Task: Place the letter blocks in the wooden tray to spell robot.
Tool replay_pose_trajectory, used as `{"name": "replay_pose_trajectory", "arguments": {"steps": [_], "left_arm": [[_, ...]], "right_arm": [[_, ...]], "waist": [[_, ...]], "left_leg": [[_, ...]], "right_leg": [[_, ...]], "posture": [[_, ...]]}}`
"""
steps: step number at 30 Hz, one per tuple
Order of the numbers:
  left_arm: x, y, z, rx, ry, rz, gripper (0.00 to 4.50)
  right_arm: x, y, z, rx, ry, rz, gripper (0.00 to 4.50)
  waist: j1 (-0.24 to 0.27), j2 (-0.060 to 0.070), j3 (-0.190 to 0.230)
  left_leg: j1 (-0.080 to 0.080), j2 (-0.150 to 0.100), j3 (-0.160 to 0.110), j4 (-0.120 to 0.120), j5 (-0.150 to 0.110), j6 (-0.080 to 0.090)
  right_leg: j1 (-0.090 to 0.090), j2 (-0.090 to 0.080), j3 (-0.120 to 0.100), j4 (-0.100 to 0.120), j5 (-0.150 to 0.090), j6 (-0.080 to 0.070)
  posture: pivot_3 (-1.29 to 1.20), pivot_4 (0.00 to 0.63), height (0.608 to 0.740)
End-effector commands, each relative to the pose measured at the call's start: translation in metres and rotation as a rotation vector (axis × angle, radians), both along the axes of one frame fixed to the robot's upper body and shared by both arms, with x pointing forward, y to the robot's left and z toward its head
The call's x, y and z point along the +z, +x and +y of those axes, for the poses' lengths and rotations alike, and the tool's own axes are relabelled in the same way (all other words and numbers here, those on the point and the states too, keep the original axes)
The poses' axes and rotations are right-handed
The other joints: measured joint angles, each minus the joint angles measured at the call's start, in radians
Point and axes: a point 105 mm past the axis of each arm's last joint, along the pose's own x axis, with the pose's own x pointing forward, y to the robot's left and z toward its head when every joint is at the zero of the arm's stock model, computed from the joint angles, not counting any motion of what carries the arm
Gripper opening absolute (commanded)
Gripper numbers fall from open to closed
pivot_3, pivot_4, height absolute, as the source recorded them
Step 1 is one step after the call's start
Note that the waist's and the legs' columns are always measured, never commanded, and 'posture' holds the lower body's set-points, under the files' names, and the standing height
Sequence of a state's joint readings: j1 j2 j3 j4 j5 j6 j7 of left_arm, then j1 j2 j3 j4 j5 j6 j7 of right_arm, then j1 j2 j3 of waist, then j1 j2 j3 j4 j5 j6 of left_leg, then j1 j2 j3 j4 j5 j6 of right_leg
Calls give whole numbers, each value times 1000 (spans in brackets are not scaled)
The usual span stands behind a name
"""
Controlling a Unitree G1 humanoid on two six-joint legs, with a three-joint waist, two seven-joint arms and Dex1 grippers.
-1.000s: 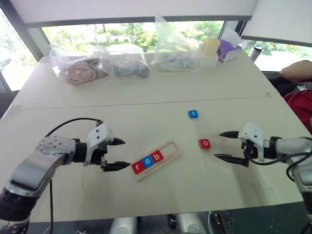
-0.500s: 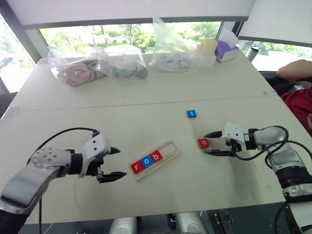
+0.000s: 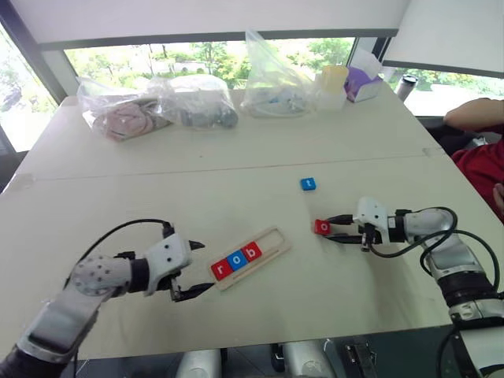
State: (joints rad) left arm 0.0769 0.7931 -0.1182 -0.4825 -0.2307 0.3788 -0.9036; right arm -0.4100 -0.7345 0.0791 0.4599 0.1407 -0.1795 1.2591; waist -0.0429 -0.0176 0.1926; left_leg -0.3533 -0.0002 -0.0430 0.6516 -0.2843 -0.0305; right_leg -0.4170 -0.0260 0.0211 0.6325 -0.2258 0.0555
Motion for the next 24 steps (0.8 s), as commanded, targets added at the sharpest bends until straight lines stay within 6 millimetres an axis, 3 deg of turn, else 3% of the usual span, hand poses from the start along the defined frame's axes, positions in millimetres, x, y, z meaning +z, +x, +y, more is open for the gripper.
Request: {"name": "replay_pose_trajectory", "arguments": {"steps": [1, 6, 10, 19, 24], "left_arm": [[7, -3, -7, -35, 6, -34, 4500], [5, -7, -13, -40, 15, -30, 4500], [-11, -9, -12, -50, 116, -33, 4500], [-21, 16, -1, 73, 202, -78, 4500], [-14, 29, 19, 118, 234, -114, 4500]], "right_arm": [[-3, 0, -1, -33, 2, -1, 1088], [-3, 2, 0, -56, 15, -11, 1088], [-1, 5, 1, -71, 24, -23, 1088], [2, 8, 0, -99, 33, -43, 1088], [3, 6, -1, -104, 37, -41, 1088]], "waist": [[-1, 0, 0], [-1, 0, 0], [0, 0, 0], [3, 1, -1], [2, 1, -1]], "left_leg": [[0, 0, 0, 0, 0, 0], [0, 0, 1, 0, 0, 0], [0, 0, 2, 0, 0, 0], [2, 0, 6, 0, 0, 0], [3, 0, 6, 0, 1, 1]], "right_leg": [[0, 0, 0, 0, 0, 0], [0, 0, 0, 0, 0, 0], [0, 0, 1, 0, 0, 0], [7, -1, 3, -1, 0, 1], [7, 0, 3, -1, -1, 1]], "posture": [[0, 150, 740], [0, 150, 740], [0, 150, 740], [0, 150, 740], [0, 150, 740]]}}
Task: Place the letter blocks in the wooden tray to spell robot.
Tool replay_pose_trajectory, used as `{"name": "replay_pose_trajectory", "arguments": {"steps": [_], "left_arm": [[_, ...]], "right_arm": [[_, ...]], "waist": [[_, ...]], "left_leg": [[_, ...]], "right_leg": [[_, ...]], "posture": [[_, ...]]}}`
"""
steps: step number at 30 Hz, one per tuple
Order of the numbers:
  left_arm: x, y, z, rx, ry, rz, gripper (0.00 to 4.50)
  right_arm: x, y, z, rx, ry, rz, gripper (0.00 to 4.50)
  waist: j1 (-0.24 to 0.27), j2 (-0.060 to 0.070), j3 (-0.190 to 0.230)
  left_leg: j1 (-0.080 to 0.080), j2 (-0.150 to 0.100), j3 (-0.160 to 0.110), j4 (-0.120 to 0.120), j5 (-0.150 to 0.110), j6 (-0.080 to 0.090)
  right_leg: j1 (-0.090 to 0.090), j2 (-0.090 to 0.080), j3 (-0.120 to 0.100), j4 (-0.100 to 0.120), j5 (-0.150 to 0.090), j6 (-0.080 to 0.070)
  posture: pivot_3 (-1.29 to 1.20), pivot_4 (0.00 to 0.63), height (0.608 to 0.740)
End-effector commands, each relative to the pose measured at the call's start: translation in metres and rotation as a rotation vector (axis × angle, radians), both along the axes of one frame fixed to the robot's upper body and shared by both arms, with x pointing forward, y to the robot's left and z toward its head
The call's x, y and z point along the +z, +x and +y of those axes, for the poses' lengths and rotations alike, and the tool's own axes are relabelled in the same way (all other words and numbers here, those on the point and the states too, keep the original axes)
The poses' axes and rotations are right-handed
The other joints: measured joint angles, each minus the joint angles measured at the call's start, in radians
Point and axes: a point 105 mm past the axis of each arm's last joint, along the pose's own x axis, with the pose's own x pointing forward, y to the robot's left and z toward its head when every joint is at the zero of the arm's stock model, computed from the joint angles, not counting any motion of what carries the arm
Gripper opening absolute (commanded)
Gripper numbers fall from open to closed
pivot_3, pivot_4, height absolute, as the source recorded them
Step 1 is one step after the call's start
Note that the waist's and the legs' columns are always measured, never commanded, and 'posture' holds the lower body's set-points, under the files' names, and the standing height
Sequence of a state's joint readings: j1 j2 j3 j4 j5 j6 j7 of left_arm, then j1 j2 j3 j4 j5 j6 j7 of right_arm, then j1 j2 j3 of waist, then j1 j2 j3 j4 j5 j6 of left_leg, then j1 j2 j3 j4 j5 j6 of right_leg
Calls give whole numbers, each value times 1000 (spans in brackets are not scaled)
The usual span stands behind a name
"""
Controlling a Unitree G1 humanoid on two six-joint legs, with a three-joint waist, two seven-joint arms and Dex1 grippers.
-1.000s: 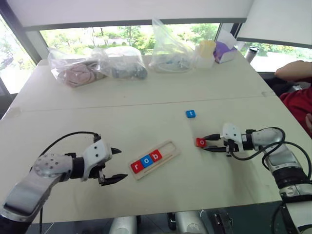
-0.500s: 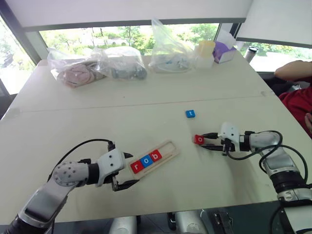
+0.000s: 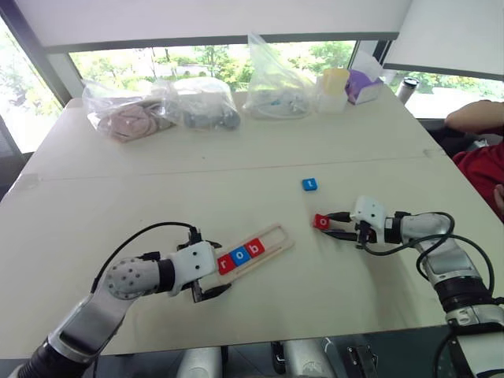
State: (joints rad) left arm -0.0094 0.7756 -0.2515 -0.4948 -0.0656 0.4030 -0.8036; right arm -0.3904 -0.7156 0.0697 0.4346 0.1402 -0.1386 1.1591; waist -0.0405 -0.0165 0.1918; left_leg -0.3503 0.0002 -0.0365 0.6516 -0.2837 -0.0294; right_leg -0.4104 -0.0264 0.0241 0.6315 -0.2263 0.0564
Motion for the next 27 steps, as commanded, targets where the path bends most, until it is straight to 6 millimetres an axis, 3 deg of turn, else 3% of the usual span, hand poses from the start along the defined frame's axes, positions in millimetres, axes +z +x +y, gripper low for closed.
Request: {"name": "replay_pose_trajectory", "arguments": {"steps": [1, 6, 11, 15, 21, 24, 27], "left_arm": [[-8, 17, 38, 122, 113, -16, 4500], [1, 24, 56, 98, 134, -40, 4500], [16, 36, 61, 38, 97, -87, 4500], [22, 19, 55, -42, 52, 22, 4500], [39, -20, 67, -79, 68, 246, 4500], [57, -13, 86, 18, 64, 248, 4500], [73, -2, 91, 74, 16, 201, 4500]], "right_arm": [[4, -1, -2, -11, 7, -14, 1088], [7, -6, 1, 6, 13, 8, 1088], [26, -22, 31, 134, 36, 64, 1088], [34, -26, 63, 186, -29, 70, 1088], [41, -26, 97, 172, -44, 78, 1088], [38, -34, 112, 192, -56, 102, 1088], [35, -41, 121, 212, -75, 122, 1088]], "waist": [[0, 0, 0], [-3, 0, 0], [-3, 1, 0], [-5, 1, 1], [1, -1, 2], [3, -3, 3], [4, -3, 3]], "left_leg": [[0, 0, 0, 0, 0, 0], [1, 1, 1, -2, 0, 0], [1, 6, 2, -3, 0, 0], [-5, 9, 4, -3, 0, 0], [-9, 12, 4, -4, -1, 2], [-11, 13, 3, -4, -1, 2], [-11, 13, 3, -3, -1, 2]], "right_leg": [[0, 0, 0, 0, 0, 0], [-1, 1, 0, 0, 0, 0], [-6, 3, 0, 1, 0, -1], [-15, 6, 1, 2, 2, -2], [-20, 9, 1, 1, 1, -2], [-21, 11, 0, 1, 1, -3], [-21, 11, 0, 1, 1, -3]], "posture": [[0, 150, 740], [0, 150, 740], [0, 150, 740], [0, 150, 740], [0, 150, 740], [0, 150, 740], [0, 150, 740]]}}
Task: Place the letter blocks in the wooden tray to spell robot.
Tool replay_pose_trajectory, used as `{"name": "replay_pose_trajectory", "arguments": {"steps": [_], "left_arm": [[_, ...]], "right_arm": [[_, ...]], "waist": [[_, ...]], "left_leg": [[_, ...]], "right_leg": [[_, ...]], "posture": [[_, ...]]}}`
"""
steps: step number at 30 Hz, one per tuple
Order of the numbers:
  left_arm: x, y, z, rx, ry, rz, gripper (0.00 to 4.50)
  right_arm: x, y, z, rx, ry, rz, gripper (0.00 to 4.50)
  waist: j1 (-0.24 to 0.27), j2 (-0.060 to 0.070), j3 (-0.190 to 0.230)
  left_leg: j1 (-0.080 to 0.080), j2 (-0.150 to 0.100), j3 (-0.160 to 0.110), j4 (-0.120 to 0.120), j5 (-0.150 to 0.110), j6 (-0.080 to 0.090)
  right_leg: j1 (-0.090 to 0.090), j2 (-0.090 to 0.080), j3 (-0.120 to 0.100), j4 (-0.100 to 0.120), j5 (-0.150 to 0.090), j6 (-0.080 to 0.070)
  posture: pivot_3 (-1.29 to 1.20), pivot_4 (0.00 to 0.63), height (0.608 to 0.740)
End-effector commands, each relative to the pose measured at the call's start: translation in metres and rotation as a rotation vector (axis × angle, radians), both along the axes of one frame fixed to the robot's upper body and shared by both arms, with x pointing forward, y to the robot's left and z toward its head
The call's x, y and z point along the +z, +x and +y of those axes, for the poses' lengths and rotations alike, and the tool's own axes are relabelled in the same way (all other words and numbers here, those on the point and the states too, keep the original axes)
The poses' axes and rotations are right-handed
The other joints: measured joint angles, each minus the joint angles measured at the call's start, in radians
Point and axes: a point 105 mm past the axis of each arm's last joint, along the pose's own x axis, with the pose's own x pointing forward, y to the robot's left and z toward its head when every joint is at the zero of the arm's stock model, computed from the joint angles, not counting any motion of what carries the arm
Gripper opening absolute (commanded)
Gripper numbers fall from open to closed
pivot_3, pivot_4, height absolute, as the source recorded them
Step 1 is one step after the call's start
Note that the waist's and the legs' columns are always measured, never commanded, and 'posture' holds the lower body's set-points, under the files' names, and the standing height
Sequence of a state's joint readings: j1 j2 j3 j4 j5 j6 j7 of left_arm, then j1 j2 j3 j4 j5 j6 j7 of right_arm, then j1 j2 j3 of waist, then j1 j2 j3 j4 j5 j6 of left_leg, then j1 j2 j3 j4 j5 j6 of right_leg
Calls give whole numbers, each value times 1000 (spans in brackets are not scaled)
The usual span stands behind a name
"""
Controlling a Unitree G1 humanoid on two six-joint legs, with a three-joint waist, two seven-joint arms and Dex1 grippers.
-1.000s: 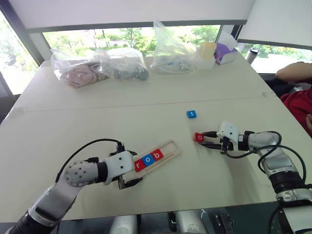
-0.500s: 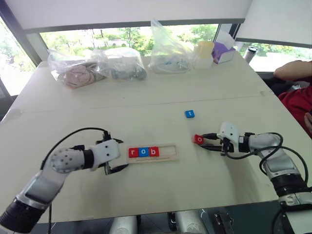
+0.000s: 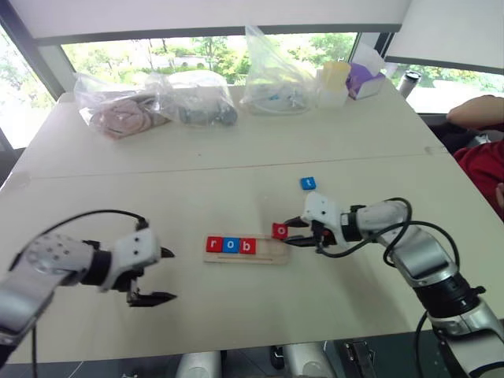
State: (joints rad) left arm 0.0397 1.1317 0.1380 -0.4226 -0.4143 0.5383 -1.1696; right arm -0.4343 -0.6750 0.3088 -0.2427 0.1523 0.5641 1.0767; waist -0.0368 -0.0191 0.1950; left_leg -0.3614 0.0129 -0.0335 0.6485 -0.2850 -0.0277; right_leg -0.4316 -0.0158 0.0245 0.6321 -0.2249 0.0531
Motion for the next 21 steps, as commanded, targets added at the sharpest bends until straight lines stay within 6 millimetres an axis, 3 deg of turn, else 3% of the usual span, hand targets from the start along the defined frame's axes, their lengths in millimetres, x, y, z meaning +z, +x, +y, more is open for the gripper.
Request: {"name": "replay_pose_trajectory", "arguments": {"steps": [1, 5, 16, 21], "left_arm": [[25, 14, 4, 62, -58, -80, 4500], [35, 25, 8, 109, -85, -126, 4500], [28, 19, 2, 99, -92, -104, 4500], [25, 20, 2, 101, -81, -105, 4500]], "right_arm": [[5, -8, 14, 35, -13, -16, 1088], [1, -8, 22, 32, -25, -23, 1088], [0, -3, 31, 22, -26, -32, 1088], [2, -4, 31, 25, -25, -38, 3484]], "waist": [[-1, 0, 0], [-6, -1, 0], [-6, -1, 0], [-6, -1, 0]], "left_leg": [[0, 0, 0, 0, 0, 0], [-1, 0, 1, 0, 0, 0], [-11, 0, 1, 2, 0, 0], [-11, 0, 1, 2, 0, 0]], "right_leg": [[0, 0, 0, 0, 0, 0], [0, 0, 0, -1, 0, 0], [-10, 3, 0, 0, 3, -2], [-10, 2, 0, 0, 3, -2]], "posture": [[0, 150, 740], [0, 150, 740], [0, 150, 740], [0, 150, 740]]}}
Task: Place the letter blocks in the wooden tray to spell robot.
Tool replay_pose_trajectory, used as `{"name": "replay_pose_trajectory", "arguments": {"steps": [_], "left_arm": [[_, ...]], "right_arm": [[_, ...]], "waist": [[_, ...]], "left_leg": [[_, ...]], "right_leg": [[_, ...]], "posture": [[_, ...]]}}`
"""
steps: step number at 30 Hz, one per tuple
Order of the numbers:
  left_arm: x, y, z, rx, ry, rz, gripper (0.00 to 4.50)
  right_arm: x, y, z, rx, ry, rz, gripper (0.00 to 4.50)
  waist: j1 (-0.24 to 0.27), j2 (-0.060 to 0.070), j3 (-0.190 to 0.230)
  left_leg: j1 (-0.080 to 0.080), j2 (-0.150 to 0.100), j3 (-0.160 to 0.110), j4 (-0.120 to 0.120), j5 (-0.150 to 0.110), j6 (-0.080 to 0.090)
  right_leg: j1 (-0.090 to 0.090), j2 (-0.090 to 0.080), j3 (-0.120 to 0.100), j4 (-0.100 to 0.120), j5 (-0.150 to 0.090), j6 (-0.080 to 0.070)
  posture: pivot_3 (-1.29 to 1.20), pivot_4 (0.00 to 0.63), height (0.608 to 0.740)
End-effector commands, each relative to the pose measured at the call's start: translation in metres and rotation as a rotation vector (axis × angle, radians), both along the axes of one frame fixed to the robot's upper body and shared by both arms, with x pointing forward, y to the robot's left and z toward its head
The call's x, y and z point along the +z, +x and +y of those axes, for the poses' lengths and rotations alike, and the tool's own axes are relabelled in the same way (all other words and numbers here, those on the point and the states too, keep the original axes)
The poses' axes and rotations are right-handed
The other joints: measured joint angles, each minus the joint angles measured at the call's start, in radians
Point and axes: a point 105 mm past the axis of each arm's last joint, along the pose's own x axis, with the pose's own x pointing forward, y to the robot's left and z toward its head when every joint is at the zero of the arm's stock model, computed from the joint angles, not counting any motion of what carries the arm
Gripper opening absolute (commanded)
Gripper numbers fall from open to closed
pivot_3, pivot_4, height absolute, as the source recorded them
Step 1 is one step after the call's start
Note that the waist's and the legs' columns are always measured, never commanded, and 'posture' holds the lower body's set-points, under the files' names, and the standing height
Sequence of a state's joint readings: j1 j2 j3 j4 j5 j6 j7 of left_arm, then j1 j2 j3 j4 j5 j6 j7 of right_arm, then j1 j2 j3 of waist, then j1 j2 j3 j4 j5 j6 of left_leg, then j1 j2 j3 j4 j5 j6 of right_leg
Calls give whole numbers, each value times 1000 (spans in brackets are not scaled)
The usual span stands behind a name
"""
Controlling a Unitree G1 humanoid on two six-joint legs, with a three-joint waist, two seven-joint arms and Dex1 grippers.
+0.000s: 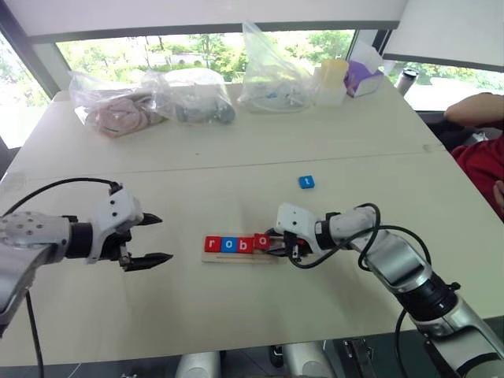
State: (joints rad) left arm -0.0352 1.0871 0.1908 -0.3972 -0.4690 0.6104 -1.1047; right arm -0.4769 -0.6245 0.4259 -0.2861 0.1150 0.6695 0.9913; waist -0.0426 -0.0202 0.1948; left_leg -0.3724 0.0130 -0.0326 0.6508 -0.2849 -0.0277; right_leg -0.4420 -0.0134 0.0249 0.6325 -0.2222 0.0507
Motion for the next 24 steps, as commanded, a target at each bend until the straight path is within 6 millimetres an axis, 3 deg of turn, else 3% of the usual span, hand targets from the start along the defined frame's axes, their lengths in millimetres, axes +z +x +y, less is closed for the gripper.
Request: {"name": "replay_pose_trajectory", "arguments": {"steps": [1, 2, 11, 16, 24], "left_arm": [[5, 2, 0, 0, 11, -26, 4500], [4, 2, 0, 1, 13, -27, 4500], [2, 5, -3, -8, 1, -23, 4500], [2, 6, -9, -17, -21, -24, 4500], [-1, 6, -10, -18, -10, -21, 4500]], "right_arm": [[12, 1, 5, 20, 21, -56, 4073], [15, 2, 5, 18, 27, -63, 4455], [58, 35, 2, -125, 191, -139, 4455], [42, 49, -6, -127, 65, -270, 4455], [34, 52, -4, -73, 45, -285, 4455]], "waist": [[0, 0, 0], [0, 0, 0], [0, 0, 0], [2, 0, 0], [-1, 0, 0]], "left_leg": [[0, 0, 0, 0, 0, 0], [0, 0, 0, 0, 0, 0], [0, 0, 0, 0, 0, 0], [-1, 0, 0, 0, 0, 0], [0, 1, 0, 0, 0, 0]], "right_leg": [[0, 0, 0, 0, 0, 0], [0, 0, 0, 0, 0, 0], [0, 1, 0, 0, 1, -1], [0, 1, 0, 0, 4, -2], [0, 2, 0, 1, 5, -2]], "posture": [[0, 150, 740], [0, 150, 740], [0, 150, 740], [0, 150, 740], [0, 150, 740]]}}
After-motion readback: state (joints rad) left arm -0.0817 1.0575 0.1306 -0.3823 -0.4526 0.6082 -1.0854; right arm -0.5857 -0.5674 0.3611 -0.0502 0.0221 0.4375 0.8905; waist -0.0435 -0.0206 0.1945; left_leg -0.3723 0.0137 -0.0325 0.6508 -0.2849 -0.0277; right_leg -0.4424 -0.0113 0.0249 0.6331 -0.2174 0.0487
